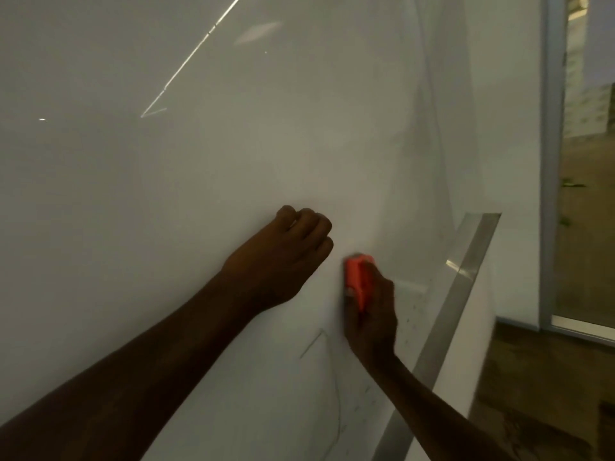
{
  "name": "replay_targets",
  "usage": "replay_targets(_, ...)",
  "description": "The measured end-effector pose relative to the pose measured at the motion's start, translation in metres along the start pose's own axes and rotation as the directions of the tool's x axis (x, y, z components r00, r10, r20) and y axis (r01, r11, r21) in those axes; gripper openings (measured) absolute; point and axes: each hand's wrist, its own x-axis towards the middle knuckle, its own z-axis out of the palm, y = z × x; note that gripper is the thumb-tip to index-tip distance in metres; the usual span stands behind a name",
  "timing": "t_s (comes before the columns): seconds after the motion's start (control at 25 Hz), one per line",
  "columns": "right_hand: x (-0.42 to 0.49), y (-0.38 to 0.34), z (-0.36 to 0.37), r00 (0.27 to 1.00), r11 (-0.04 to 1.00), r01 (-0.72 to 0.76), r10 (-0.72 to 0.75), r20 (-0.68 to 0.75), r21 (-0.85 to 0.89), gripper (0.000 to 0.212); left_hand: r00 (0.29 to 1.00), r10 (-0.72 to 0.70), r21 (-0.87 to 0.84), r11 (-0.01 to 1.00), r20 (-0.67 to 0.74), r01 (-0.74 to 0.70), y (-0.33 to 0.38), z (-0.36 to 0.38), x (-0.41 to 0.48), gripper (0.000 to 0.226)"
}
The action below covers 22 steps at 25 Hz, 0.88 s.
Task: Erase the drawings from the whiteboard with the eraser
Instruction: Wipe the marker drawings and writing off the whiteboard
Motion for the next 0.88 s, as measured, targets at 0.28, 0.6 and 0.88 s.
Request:
replay_targets(0.28,-0.006,0.022,-0.007,0.825,0.818,-0.561,0.566,-0.001,0.130,0.053,0.998,0.059,0.018,0.998,0.011,-0.059,0.018,0.016,0.027,0.051)
replay_targets(0.6,-0.049,0.005,-0.008,0.929,0.922,-0.369,0.369,0.021,0.121,0.059,0.996,0.090,0.018,0.996,0.009,-0.090,0.025,0.022,0.039,0.037)
replay_targets(0.88,-0.088,-0.084,0.011,0.985,0.975,-0.159,0.146,0.091,0.154,0.063,0.994,0.107,0.031,0.994,0.036,-0.108,0.028,0.018,0.038,0.041)
